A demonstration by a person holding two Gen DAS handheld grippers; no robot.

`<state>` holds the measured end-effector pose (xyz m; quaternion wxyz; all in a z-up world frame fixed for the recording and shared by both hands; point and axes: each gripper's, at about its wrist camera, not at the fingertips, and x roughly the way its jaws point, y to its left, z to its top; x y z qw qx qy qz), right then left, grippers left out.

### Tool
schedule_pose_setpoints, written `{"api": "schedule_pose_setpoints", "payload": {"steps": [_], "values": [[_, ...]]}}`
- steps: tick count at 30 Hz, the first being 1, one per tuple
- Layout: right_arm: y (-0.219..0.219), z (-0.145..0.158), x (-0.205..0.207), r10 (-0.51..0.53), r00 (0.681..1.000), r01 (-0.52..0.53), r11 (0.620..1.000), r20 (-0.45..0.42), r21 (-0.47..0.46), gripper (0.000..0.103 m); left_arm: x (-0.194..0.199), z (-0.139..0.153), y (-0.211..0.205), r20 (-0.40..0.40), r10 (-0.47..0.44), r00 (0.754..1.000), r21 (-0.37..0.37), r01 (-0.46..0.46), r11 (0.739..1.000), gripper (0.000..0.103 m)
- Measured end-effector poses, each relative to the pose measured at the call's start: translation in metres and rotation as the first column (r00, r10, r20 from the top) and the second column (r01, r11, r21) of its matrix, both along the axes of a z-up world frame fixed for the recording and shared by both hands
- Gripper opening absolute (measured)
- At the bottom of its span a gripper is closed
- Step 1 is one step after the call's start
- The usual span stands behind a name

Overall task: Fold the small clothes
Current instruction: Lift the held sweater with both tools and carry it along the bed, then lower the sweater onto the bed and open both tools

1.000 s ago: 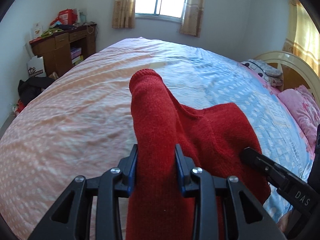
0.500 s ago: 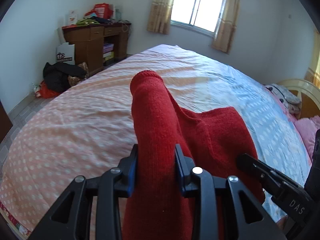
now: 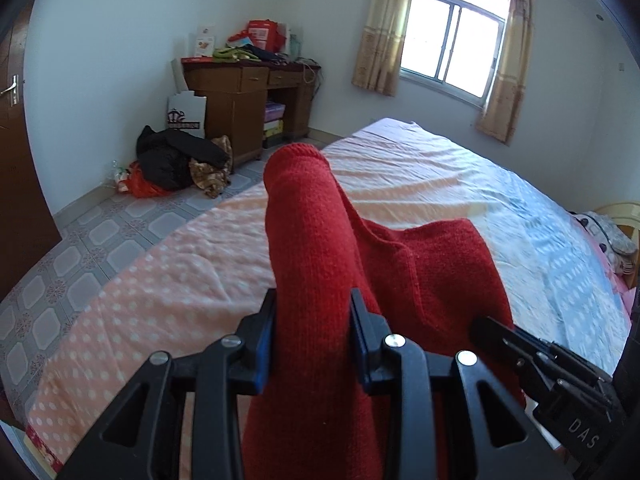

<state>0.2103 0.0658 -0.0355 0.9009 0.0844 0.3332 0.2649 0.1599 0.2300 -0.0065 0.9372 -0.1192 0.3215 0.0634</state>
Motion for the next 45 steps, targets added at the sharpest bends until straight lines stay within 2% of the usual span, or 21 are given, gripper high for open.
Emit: {"api": "schedule_pose_setpoints", "payload": {"steps": [5, 9, 15, 21, 28, 35, 40, 45], "values": [[0.029, -0.005, 0.023, 0.046, 0.996, -0.04, 0.996, 0.073, -0.086, 0.016, 0.024, -0.004, 0.012, 0.009, 0.032, 0.999, 0.037, -0.032, 0.999, 0.034], [0.042, -0.022, 0.049, 0.06, 0.992, -0.043, 0.988, 0.112, -0.151, 0.015, 0.039, -0.014, 0.013, 0.006, 0.054, 0.999, 0.08, -0.054, 0.995, 0.034], [0.045, -0.053, 0.087, 0.016, 0.994, 0.011, 0.969, 0.107, -0.248, 0.014, 0.058, -0.034, 0.016, -0.032, 0.081, 0.996, 0.131, -0.076, 0.989, 0.033], [0.039, -0.08, 0.106, -0.032, 0.999, 0.042, 0.964, 0.041, -0.261, 0.014, 0.062, -0.05, 0.027, -0.084, 0.104, 0.991, 0.092, -0.096, 0.991, 0.033], [0.038, -0.085, 0.115, -0.03, 0.999, 0.034, 0.966, 0.022, -0.256, 0.014, 0.071, -0.059, 0.028, -0.112, 0.122, 0.986, 0.099, -0.111, 0.989, 0.038], [0.047, -0.087, 0.111, -0.034, 0.998, 0.049, 0.953, 0.054, -0.299, 0.014, 0.072, -0.065, 0.033, -0.112, 0.113, 0.987, 0.078, -0.104, 0.991, 0.041], [0.044, -0.088, 0.114, -0.043, 0.998, 0.053, 0.958, 0.043, -0.283, 0.015, 0.073, -0.066, 0.029, -0.12, 0.115, 0.986, 0.098, -0.104, 0.99, 0.043], [0.042, -0.081, 0.11, -0.035, 0.999, 0.036, 0.956, 0.011, -0.292, 0.023, 0.056, -0.057, 0.034, -0.15, 0.078, 0.986, 0.049, -0.071, 0.996, 0.049]]}}
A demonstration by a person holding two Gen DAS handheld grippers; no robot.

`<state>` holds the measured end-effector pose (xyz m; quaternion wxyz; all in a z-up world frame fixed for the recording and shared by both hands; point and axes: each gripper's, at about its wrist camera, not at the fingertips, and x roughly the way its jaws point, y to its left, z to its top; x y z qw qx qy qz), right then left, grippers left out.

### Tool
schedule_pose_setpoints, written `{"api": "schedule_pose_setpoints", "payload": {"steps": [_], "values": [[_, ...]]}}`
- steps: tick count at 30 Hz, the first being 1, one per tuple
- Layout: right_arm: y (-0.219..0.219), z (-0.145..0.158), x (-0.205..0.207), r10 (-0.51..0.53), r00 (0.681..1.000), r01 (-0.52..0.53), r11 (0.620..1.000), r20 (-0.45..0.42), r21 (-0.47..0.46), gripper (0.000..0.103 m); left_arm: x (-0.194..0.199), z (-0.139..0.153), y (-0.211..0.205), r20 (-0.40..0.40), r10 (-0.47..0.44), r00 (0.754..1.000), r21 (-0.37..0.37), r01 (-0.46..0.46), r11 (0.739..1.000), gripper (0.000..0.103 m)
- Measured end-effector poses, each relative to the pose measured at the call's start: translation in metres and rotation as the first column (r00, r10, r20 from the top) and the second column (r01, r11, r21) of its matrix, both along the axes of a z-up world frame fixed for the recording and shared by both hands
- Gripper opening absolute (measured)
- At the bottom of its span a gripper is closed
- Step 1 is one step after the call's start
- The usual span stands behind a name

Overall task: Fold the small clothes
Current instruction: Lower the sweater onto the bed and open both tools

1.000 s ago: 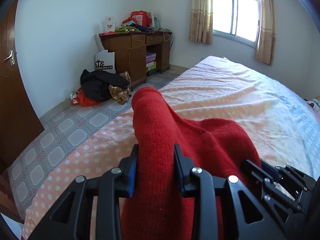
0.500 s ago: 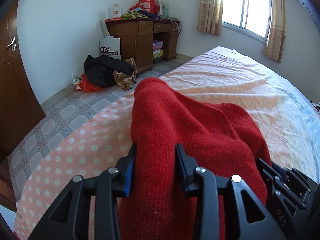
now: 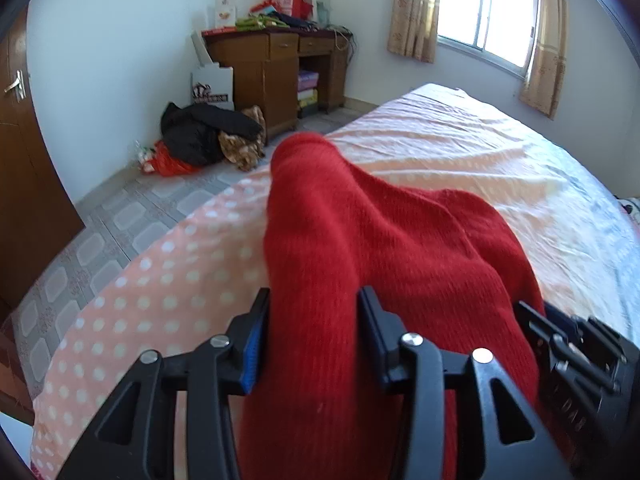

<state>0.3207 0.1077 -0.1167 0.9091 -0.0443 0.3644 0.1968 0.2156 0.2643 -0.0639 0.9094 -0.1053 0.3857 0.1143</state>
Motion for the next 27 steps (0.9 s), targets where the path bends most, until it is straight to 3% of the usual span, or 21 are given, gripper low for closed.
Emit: {"api": "schedule_pose_setpoints", "payload": {"steps": [2, 5, 11, 15, 21, 25, 27], "values": [[-0.007, 0.009, -0.007, 0.006, 1.0, -0.006, 1.0, -0.021, 0.017, 0.023, -0.017, 0.005, 0.009, 0.02, -0.001, 1.0, -0.086, 0.003, 0.996, 0.05], [-0.022, 0.026, -0.032, -0.016, 1.0, 0.017, 0.997, -0.014, 0.08, 0.024, -0.046, 0.013, 0.015, 0.061, 0.008, 0.998, -0.143, 0.001, 0.99, 0.05], [-0.02, 0.025, -0.089, 0.026, 1.0, -0.028, 0.986, 0.017, 0.163, 0.024, -0.067, 0.008, 0.0, 0.065, 0.04, 0.997, -0.072, -0.036, 0.997, 0.054], [-0.004, -0.003, -0.096, 0.015, 0.999, -0.011, 0.995, -0.04, 0.104, 0.024, -0.06, 0.005, -0.008, 0.049, 0.044, 0.998, -0.026, -0.043, 0.999, 0.054], [0.004, -0.012, -0.107, 0.002, 1.0, -0.002, 1.0, -0.001, 0.028, 0.026, -0.068, -0.001, -0.015, 0.037, 0.04, 0.999, -0.007, -0.04, 0.999, 0.054], [0.001, -0.016, -0.114, -0.017, 1.0, 0.017, 1.0, -0.017, 0.004, 0.035, -0.079, -0.007, -0.025, 0.0, 0.037, 0.999, 0.041, -0.037, 0.998, 0.06], [-0.009, -0.017, -0.12, -0.054, 0.997, 0.056, 0.998, -0.058, 0.029, 0.049, -0.086, -0.012, -0.031, -0.015, 0.036, 0.999, 0.058, -0.035, 0.998, 0.062]]}}
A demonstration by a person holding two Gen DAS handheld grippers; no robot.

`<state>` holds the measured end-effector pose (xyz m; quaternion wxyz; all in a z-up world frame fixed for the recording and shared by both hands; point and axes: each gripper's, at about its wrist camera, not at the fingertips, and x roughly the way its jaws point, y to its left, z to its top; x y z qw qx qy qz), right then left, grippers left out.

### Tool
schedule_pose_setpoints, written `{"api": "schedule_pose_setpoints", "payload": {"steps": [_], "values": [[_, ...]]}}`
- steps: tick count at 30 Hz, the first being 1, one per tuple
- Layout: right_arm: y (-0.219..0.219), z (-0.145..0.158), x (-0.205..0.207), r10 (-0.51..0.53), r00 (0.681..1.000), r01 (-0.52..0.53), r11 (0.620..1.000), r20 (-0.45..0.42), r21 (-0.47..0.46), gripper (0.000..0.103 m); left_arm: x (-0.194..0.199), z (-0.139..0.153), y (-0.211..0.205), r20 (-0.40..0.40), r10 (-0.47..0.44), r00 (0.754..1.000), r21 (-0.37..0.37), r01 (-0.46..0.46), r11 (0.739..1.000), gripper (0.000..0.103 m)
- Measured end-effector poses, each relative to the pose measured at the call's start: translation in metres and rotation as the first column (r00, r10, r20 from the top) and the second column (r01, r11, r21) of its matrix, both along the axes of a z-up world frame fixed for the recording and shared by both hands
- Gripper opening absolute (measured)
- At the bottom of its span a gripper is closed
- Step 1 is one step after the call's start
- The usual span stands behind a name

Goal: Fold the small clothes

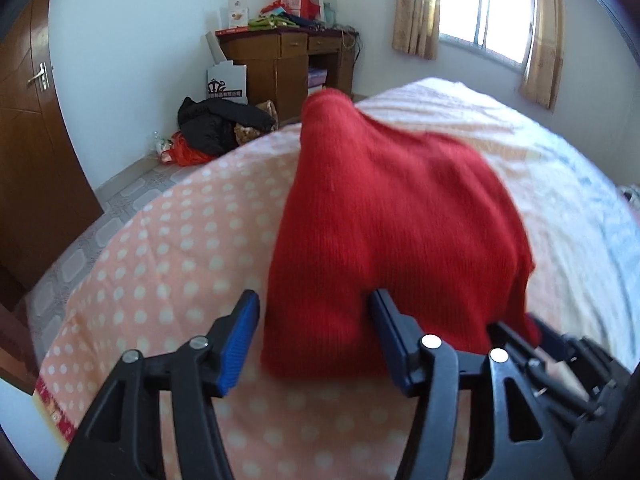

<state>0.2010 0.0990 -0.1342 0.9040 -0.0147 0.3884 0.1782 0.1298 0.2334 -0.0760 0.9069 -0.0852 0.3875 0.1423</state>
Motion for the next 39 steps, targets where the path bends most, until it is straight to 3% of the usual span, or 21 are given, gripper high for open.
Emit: {"api": "schedule_pose_setpoints", "payload": {"steps": [2, 3, 5, 7, 11, 16, 21, 29, 32, 34, 39], "values": [[-0.014, -0.004, -0.003, -0.039, 0.997, 0.043, 0.996, -0.059, 0.074, 0.054, -0.009, -0.004, -0.003, -0.003, 0.001, 1.0, -0.002, -0.001, 1.0, 0.066], [-0.022, -0.006, -0.006, -0.047, 0.995, 0.056, 0.991, -0.083, 0.119, 0.054, -0.013, -0.005, -0.004, -0.002, 0.005, 1.0, -0.004, -0.005, 1.0, 0.073], [-0.029, -0.007, -0.017, -0.042, 0.994, 0.055, 0.99, -0.099, 0.126, 0.055, -0.02, -0.008, -0.004, -0.008, 0.017, 1.0, -0.007, -0.017, 1.0, 0.082], [-0.026, -0.005, -0.031, -0.035, 0.996, 0.041, 0.997, -0.087, 0.069, 0.055, -0.024, -0.016, -0.007, -0.047, 0.008, 0.999, -0.007, -0.008, 1.0, 0.083], [-0.02, -0.005, -0.064, -0.029, 0.997, 0.027, 0.999, -0.068, -0.025, 0.064, -0.039, -0.02, -0.03, -0.068, -0.034, 0.997, 0.105, 0.041, 0.994, 0.083], [-0.024, -0.004, -0.095, -0.046, 0.995, 0.042, 0.998, -0.086, -0.048, 0.065, -0.061, -0.017, -0.031, -0.072, -0.054, 0.996, 0.03, 0.056, 0.998, 0.086], [-0.037, 0.008, -0.121, -0.074, 0.992, 0.075, 0.997, -0.104, 0.006, 0.065, -0.089, -0.001, -0.039, -0.023, -0.068, 0.997, 0.04, 0.069, 0.997, 0.086], [-0.055, 0.056, -0.167, -0.144, 0.988, 0.144, 0.99, 0.051, 0.003, 0.065, -0.139, 0.04, -0.058, 0.12, -0.107, 0.987, 0.109, 0.094, 0.99, 0.103], [-0.059, 0.08, -0.184, -0.175, 0.977, 0.175, 0.985, 0.12, 0.012, 0.07, -0.157, 0.059, -0.062, 0.194, -0.125, 0.973, 0.141, 0.099, 0.985, 0.103], [-0.06, 0.095, -0.193, -0.19, 0.969, 0.188, 0.982, 0.157, 0.027, 0.075, -0.159, 0.073, -0.06, 0.223, -0.123, 0.967, 0.125, 0.096, 0.987, 0.103], [-0.06, 0.13, -0.221, -0.204, 0.941, 0.197, 0.979, 0.268, 0.053, 0.075, -0.175, 0.096, -0.061, 0.301, -0.148, 0.942, 0.116, 0.118, 0.986, 0.103]]}}
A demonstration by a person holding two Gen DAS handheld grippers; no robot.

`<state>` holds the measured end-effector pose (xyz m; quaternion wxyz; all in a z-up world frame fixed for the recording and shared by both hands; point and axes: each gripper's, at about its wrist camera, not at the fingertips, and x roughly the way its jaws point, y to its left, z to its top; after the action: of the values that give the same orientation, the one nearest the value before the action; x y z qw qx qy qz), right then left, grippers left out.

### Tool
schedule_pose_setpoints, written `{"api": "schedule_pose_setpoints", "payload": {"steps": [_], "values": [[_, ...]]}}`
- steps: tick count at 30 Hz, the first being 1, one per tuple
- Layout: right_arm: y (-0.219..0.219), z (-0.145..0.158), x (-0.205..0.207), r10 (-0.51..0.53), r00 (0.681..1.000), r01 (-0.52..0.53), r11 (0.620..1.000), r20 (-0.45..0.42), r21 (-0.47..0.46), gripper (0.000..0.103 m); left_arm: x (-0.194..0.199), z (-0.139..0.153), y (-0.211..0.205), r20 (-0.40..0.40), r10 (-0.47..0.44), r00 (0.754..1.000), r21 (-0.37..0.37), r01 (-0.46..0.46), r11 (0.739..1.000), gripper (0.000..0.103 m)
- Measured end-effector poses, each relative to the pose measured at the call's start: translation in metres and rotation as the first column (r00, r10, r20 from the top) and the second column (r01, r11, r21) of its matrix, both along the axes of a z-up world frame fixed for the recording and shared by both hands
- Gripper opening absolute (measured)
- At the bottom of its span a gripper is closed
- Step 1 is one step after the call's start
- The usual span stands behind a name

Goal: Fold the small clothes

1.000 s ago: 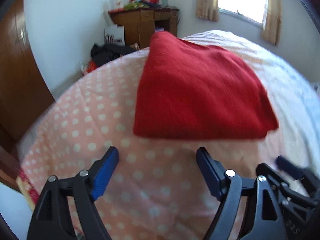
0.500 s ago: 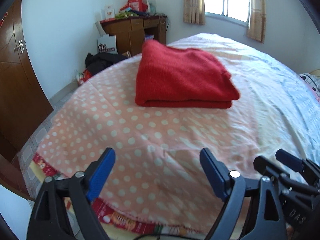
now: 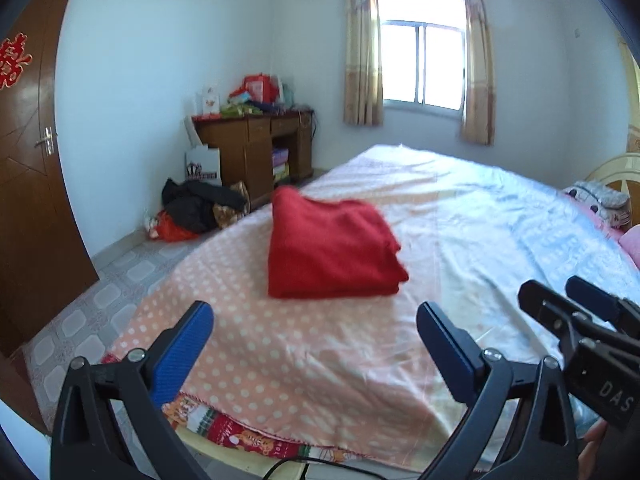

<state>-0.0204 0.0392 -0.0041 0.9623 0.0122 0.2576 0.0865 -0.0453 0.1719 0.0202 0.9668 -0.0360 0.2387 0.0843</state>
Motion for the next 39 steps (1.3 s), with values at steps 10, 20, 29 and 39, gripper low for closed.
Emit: {"api": "schedule_pose_setpoints", "payload": {"steps": [10, 20, 29, 39], "values": [[0.006, 0.052, -0.048, -0.018, 0.964, 0.026, 0.999, 0.266, -0.027, 0.084, -0.025, 0.029, -0.004, 0.11, 0.022, 0.994, 0.026, -0.025, 0.999, 0.103], [0.003, 0.07, -0.071, -0.054, 0.915, 0.072, 0.997, 0.399, -0.03, 0.089, -0.035, 0.04, -0.009, 0.167, 0.048, 0.985, 0.065, -0.059, 0.996, 0.103], [-0.004, 0.071, -0.071, -0.074, 0.919, 0.087, 0.996, 0.387, -0.015, 0.089, -0.04, 0.042, -0.016, 0.178, 0.023, 0.984, 0.076, -0.037, 0.996, 0.103], [-0.003, 0.069, -0.073, -0.089, 0.922, 0.1, 0.995, 0.377, -0.009, 0.09, -0.037, 0.04, -0.022, 0.155, 0.022, 0.988, 0.089, -0.036, 0.995, 0.103]]}}
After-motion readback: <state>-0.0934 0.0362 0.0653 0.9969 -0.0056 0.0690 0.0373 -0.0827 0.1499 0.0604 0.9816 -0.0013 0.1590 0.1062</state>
